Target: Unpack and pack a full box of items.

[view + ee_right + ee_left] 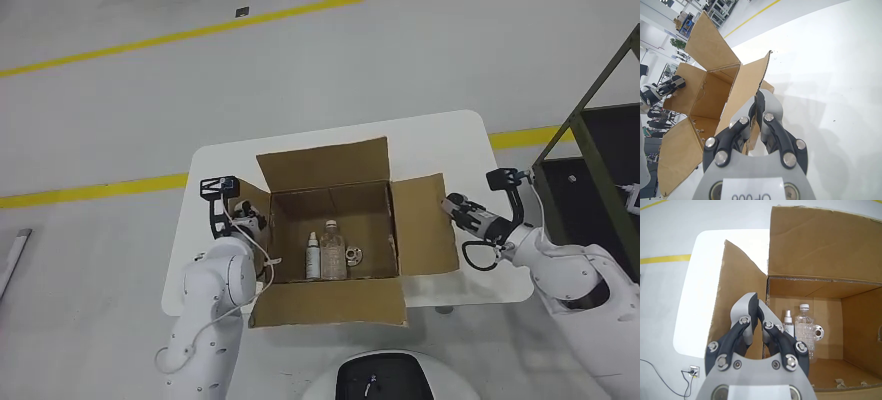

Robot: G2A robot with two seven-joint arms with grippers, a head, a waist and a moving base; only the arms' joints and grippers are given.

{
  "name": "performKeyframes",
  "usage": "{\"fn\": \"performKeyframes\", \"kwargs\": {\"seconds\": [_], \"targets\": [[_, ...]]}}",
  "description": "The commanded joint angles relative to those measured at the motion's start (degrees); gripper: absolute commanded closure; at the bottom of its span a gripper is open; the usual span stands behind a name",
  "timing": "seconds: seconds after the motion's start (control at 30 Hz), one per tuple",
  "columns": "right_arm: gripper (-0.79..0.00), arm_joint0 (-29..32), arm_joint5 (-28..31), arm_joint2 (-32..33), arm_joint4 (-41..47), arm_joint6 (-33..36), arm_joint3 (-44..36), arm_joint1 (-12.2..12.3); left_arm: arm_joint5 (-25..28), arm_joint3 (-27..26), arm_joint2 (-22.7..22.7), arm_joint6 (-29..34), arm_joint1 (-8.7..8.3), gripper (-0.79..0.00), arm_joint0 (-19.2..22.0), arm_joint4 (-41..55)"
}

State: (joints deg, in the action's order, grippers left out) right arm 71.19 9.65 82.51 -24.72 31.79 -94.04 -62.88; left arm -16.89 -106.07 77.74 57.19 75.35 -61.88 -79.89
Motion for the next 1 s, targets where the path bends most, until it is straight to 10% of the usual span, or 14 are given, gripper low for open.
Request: {"fn": "performKeyframes", "kwargs": {"seconds": [0.0,0.97], "targets": [[0.0,0.0,-0.1,0.0,-0.2,-0.1,0.0,0.0,-0.4,0.5,0.1,-0.1,0.05,0.0,0.3,-0.4],[0.0,0.8,0.1,0.0,-0.5,2.1,0.2,0.5,-0.4,2.6,2.5,-0.2,0.35,0.0,0.6,1.0]]}}
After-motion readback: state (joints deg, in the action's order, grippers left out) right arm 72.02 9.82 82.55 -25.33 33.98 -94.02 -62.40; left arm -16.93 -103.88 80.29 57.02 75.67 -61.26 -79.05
